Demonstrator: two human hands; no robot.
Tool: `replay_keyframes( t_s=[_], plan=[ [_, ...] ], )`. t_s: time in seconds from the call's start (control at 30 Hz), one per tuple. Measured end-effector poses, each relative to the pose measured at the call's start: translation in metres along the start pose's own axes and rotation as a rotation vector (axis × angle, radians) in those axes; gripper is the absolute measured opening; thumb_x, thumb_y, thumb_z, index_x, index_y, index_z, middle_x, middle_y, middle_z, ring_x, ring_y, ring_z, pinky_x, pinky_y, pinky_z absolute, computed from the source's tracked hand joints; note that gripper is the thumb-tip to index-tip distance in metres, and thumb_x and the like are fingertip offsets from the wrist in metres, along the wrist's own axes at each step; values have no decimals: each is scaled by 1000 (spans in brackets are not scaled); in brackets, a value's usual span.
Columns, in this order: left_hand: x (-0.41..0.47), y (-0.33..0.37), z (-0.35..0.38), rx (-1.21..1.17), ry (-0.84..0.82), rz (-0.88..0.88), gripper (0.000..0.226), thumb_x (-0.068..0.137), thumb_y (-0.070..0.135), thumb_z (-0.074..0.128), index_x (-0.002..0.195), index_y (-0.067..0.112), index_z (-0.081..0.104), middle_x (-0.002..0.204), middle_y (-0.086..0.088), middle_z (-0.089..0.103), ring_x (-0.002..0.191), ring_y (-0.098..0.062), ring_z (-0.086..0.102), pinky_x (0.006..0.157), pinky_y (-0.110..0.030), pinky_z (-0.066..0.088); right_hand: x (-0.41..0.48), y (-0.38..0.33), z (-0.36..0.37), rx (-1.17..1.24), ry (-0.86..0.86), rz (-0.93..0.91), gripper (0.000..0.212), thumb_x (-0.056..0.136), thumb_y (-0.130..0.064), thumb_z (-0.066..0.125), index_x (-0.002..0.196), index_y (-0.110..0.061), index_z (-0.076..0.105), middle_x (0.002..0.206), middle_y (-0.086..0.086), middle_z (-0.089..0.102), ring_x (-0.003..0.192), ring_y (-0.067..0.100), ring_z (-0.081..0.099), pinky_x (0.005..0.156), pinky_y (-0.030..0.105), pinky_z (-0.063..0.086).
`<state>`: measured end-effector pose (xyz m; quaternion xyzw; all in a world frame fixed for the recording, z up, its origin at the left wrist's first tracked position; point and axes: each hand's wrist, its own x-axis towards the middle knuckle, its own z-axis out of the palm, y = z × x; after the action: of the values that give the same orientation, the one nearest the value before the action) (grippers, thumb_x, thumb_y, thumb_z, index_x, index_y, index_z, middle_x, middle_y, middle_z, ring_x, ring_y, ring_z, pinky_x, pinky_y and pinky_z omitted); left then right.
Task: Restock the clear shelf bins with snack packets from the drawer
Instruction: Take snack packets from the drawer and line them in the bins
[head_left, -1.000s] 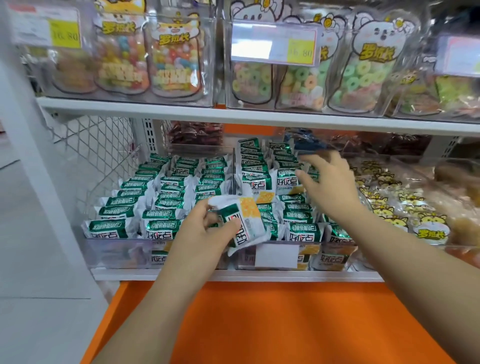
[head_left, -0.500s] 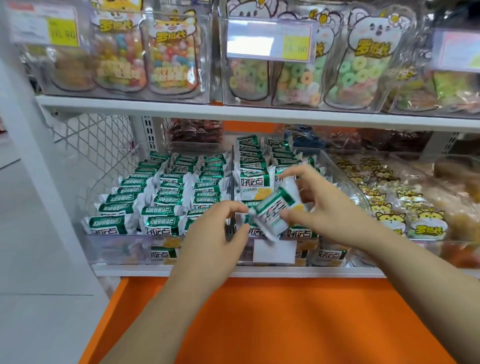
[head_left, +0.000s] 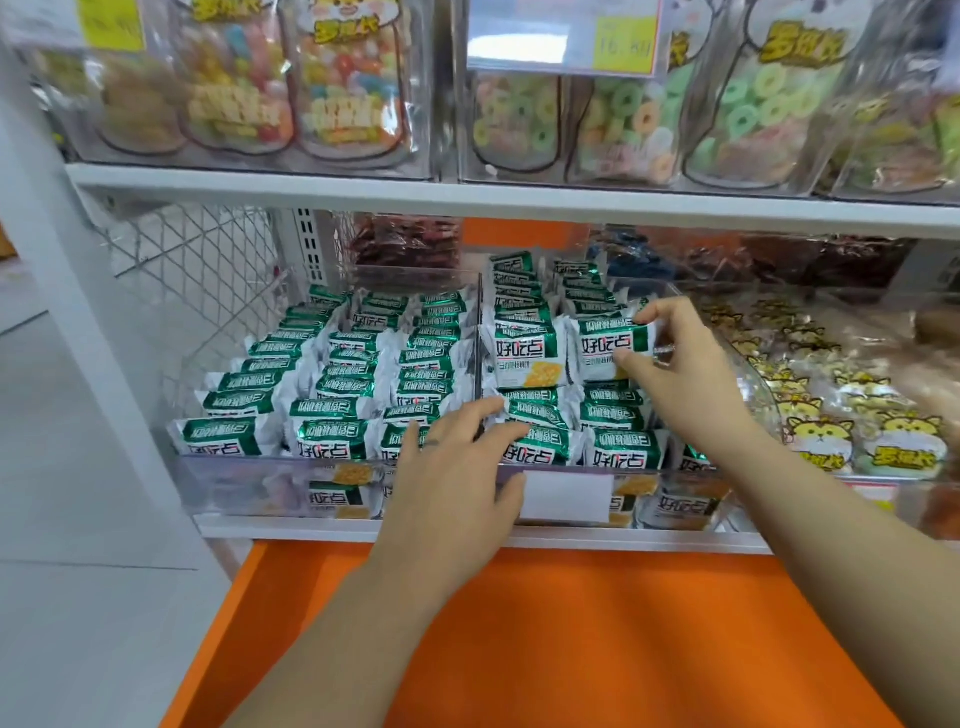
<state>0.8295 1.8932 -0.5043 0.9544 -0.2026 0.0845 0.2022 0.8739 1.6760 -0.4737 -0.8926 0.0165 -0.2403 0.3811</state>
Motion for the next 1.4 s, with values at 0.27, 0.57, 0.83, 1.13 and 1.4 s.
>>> replay_keyframes(
  t_s=[0.27,0.57,0.83,1.13,1.4],
  plan=[
    [2,-3,2,-15,4,13,45,96,39,45,140,42,36,151,21,20,139,-7,22,117,-43,5,-2,5,16,-557,95,-236,37,77,-16,76,113,-14,67,134,19,48,119,42,42,97,51,37],
    [0,-5,4,-25,10,31,46,96,39,45,141,42,35,151,20,21,140,-7,21,118,-44,5,3,0,18,-845,-277,-183,55,103,-30,26,153,-30,4,161,-2,4,148,24,-4,118,51,0],
    [-4,-9,13,-32,237,171,31,90,24,49,118,26,63,129,6,54,123,-13,39,107,-41,32,-9,-4,-9,-516,-175,-330,57,98,-19,44,150,-23,24,159,0,15,147,24,4,119,44,2],
    [-33,33,66,-141,-17,432,29,90,25,39,102,28,65,95,16,64,78,-1,60,68,-16,48,-100,46,-90,-400,-84,-310,14,86,-8,63,97,-14,69,85,-3,66,77,16,58,66,33,49],
    [-36,91,171,-198,-487,405,25,99,27,47,122,32,57,115,17,55,96,-1,52,75,-14,36,-175,146,-155,-563,-358,117,15,88,-20,61,78,-30,57,63,-19,49,65,12,51,60,35,46]
  ],
)
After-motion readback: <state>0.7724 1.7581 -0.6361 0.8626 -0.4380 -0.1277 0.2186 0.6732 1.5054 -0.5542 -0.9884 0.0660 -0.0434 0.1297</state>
